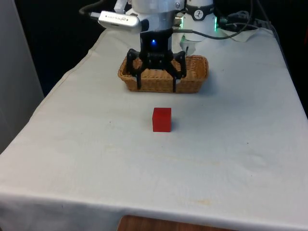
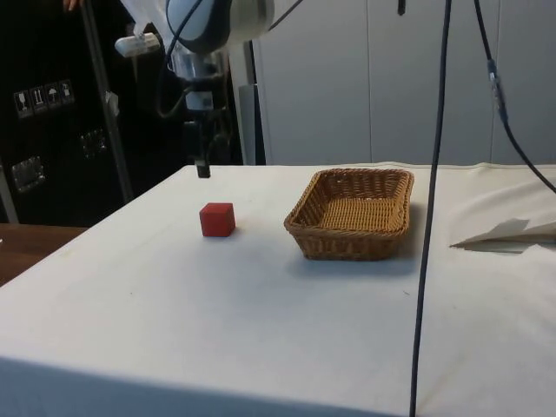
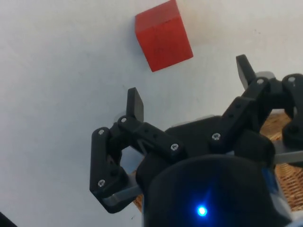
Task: Pick up the cube and place it into the basket.
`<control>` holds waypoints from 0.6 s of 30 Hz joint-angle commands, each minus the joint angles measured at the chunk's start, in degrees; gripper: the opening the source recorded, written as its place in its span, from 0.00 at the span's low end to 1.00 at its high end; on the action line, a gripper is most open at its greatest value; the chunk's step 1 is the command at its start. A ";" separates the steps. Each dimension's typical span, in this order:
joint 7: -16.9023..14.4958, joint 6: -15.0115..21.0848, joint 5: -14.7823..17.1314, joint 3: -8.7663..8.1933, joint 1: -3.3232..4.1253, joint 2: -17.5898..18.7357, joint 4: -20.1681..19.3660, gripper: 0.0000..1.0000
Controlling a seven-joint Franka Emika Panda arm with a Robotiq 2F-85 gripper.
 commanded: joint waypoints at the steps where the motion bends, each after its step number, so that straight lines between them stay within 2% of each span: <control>1: -0.46 0.40 0.80 0.52 -0.34 0.57 0.29 1.00; 8: -0.97 0.92 2.46 0.86 -0.40 2.46 0.92 1.00; 9: -0.46 0.29 1.72 0.34 0.00 2.23 0.86 1.00; 10: -1.09 1.03 2.75 0.92 -0.34 2.69 0.92 1.00; 16: -1.83 2.18 4.35 1.26 -0.40 4.07 0.86 1.00; 17: -1.32 1.49 3.61 0.63 0.00 3.90 0.86 1.00; 18: -2.01 2.29 4.64 1.26 -0.40 4.30 0.86 1.00</control>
